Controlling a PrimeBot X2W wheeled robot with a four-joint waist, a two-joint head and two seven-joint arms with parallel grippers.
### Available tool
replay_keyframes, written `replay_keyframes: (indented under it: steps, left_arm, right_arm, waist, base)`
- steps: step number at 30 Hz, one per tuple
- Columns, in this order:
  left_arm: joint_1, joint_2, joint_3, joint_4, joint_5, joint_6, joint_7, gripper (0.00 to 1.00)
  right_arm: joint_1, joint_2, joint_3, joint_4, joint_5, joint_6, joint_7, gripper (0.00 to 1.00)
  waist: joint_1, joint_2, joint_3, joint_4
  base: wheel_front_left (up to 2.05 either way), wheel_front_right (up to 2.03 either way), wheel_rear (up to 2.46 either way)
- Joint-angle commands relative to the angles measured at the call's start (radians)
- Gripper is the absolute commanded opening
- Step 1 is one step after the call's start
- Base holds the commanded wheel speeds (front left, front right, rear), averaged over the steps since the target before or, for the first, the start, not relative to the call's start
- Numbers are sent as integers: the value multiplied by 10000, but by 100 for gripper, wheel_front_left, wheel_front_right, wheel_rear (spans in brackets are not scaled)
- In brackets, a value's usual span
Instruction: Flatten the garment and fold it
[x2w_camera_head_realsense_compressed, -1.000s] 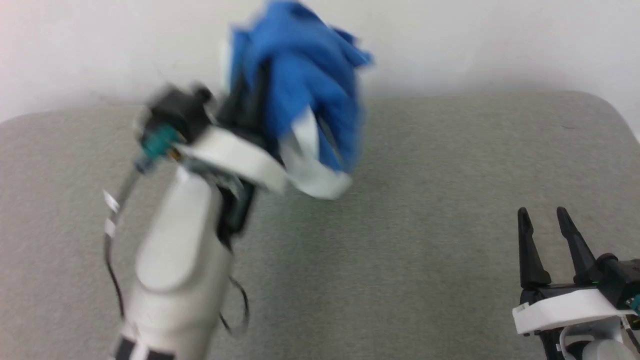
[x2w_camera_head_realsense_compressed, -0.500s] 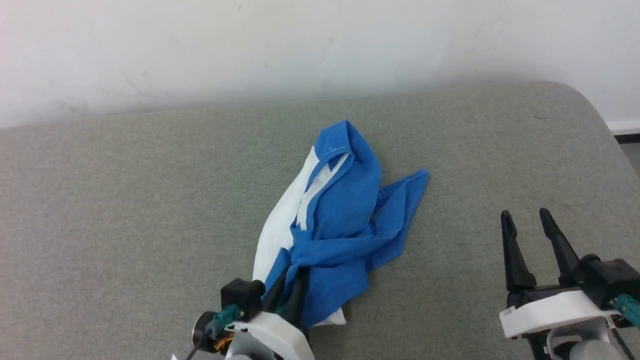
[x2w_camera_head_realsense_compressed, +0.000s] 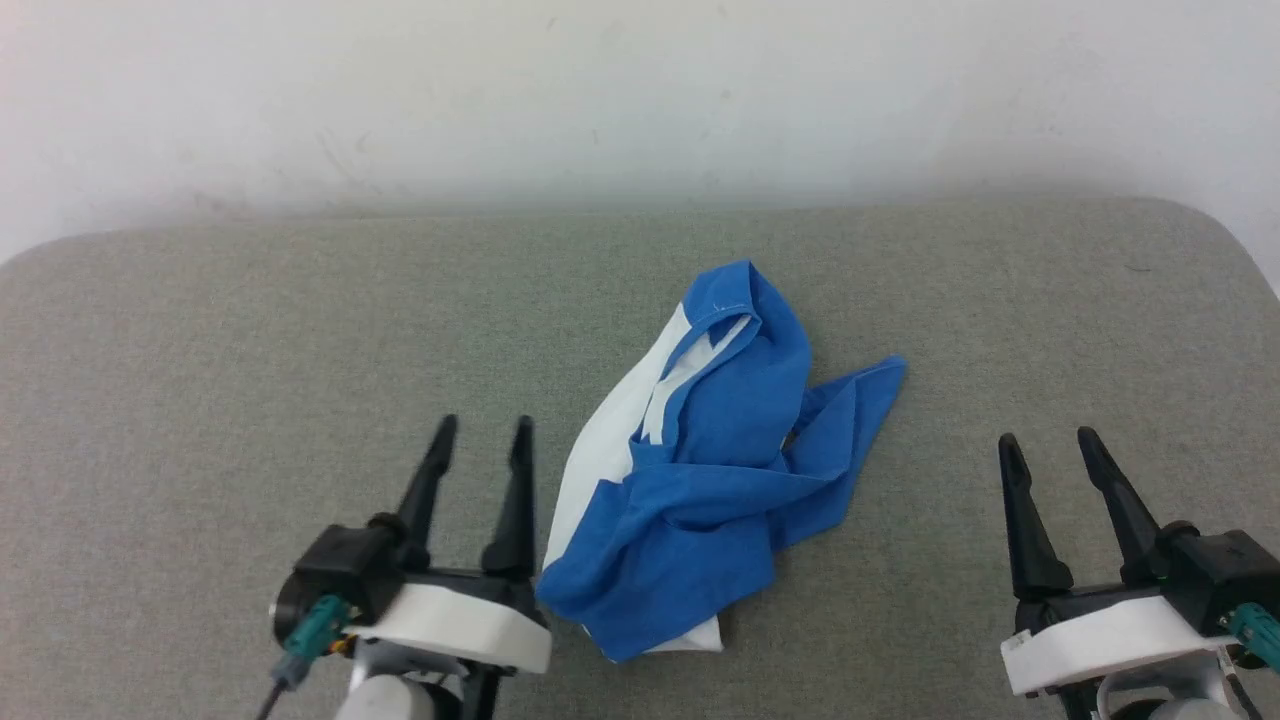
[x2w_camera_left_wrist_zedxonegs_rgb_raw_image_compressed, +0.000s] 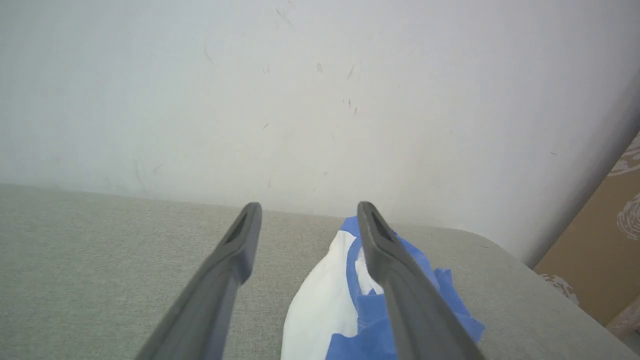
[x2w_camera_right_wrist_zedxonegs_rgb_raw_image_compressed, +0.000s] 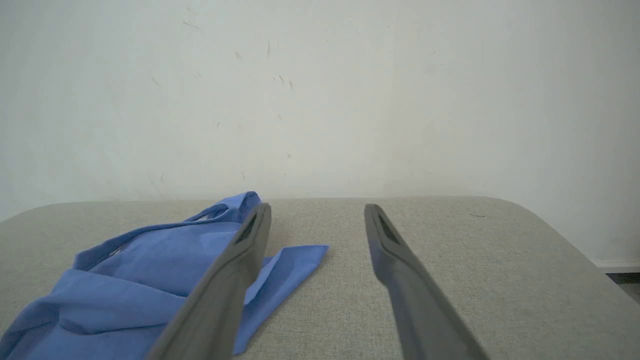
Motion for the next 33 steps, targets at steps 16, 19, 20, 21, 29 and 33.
replay_keyframes:
  steps: [16, 19, 20, 21, 29, 33]
  left_arm:
    - [-601, 1013, 1059, 190, 169, -593, 818, 100]
    - [-1350, 1052, 470, 78, 194, -861, 1643, 100]
    - [-1613, 1043, 191, 44, 207, -954, 1941, 100]
    - [-1877, 1022, -121, 13, 199, -1044, 2231, 100]
    - [-3507, 870, -3345, 489, -465, -1309, 4472, 100]
    - [-4061, 1167, -4831, 1145, -1174, -1313, 5400, 100]
  right_arm:
    - [332, 11, -101, -274, -48, -9, 268, 100]
    - [268, 11, -171, -293, -158, -9, 377, 100]
    - [231, 11, -168, -297, -176, -9, 401, 100]
    - [190, 11, -158, -303, -187, -9, 416, 100]
    - [-77, 11, -104, -225, -176, -9, 461, 100]
    - [-203, 11, -48, -154, -124, -9, 431, 100]
  waist:
    - [0, 0, -11, 66]
    - [0, 0, 84, 49]
    - [0, 0, 130, 26]
    - [0, 0, 173, -3]
    - [0, 0, 504, -369]
    - [0, 0, 669, -602]
  base:
    - [0, 0, 0]
    - [0, 0, 0]
    - [0, 0, 0]
    - [0, 0, 0]
    - [0, 0, 0]
    - [0, 0, 0]
